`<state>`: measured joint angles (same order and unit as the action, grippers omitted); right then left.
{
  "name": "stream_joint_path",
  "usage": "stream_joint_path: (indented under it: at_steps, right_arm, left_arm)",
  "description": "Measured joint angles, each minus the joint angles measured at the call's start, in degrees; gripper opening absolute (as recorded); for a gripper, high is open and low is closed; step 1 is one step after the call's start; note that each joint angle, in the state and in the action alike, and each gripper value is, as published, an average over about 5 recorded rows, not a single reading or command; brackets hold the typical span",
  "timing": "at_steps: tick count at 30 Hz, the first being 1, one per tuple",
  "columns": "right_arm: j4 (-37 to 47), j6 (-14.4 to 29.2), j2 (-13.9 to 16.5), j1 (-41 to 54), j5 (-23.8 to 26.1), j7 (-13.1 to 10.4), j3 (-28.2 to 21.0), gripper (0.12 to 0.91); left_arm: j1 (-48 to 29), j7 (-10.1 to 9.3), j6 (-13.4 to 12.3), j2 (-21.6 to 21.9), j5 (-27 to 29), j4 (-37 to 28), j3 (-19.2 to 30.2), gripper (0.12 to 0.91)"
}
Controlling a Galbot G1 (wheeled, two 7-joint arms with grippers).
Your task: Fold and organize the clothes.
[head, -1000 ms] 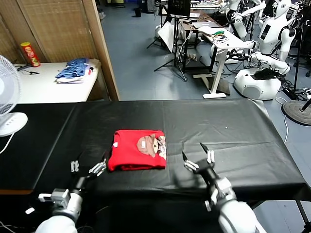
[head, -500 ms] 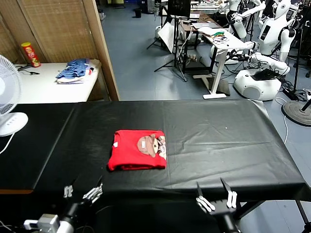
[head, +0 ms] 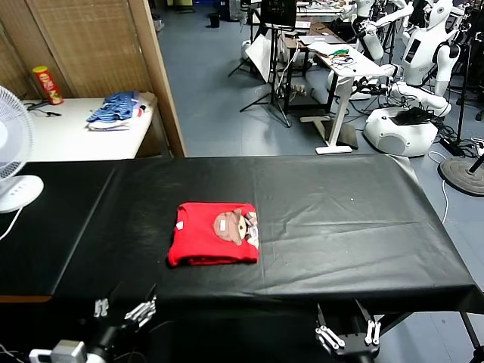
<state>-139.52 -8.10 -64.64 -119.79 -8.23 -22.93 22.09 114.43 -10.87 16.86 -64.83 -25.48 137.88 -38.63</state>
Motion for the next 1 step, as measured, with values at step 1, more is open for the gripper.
stream_joint_path:
  at_steps: [1]
  right_arm:
    - [0.0,0.0,0.0,0.0,0.0,0.0,0.0,0.798]
  left_arm:
    - [0.1,0.05,0.0,0.0,0.0,0.0,0.0,0.798]
